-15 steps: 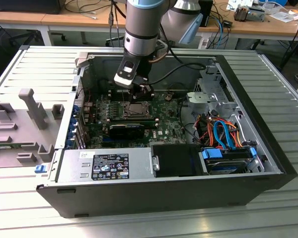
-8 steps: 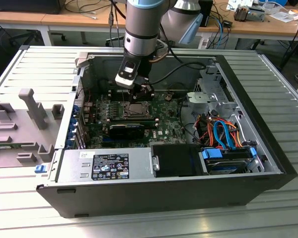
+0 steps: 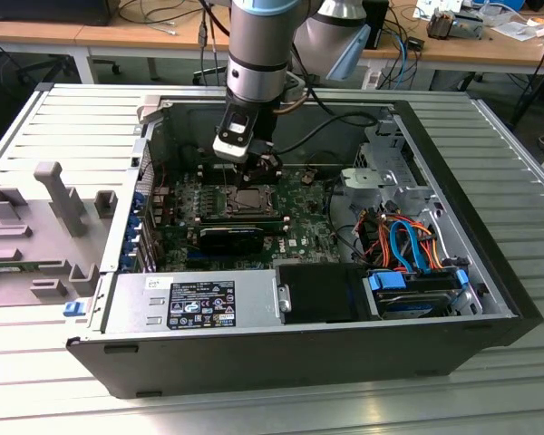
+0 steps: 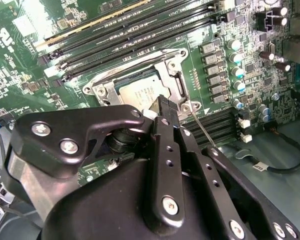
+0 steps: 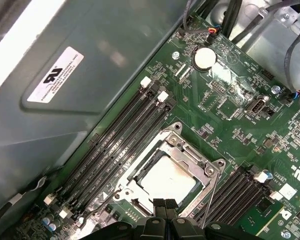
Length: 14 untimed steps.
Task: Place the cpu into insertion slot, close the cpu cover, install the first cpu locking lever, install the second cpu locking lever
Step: 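Install the first cpu locking lever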
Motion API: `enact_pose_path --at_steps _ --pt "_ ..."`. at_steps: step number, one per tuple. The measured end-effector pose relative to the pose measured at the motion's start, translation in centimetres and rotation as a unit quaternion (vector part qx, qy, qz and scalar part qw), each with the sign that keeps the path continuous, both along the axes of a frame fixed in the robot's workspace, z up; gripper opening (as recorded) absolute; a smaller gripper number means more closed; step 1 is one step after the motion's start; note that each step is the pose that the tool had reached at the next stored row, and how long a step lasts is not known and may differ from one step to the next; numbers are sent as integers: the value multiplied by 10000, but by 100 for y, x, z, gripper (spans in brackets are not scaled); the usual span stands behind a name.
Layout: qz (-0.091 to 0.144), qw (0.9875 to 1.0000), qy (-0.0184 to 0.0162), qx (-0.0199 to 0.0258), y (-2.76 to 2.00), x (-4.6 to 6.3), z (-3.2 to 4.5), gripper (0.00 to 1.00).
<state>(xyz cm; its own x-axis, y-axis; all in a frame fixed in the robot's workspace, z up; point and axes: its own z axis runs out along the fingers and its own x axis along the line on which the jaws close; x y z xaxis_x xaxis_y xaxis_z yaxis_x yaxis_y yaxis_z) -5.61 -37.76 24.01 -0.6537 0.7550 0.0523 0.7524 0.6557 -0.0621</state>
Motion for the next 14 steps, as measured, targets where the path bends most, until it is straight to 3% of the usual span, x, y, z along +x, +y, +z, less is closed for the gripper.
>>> enact_pose_path --at_steps 14 --pt "460 9989 0 0 0 0 0 11"
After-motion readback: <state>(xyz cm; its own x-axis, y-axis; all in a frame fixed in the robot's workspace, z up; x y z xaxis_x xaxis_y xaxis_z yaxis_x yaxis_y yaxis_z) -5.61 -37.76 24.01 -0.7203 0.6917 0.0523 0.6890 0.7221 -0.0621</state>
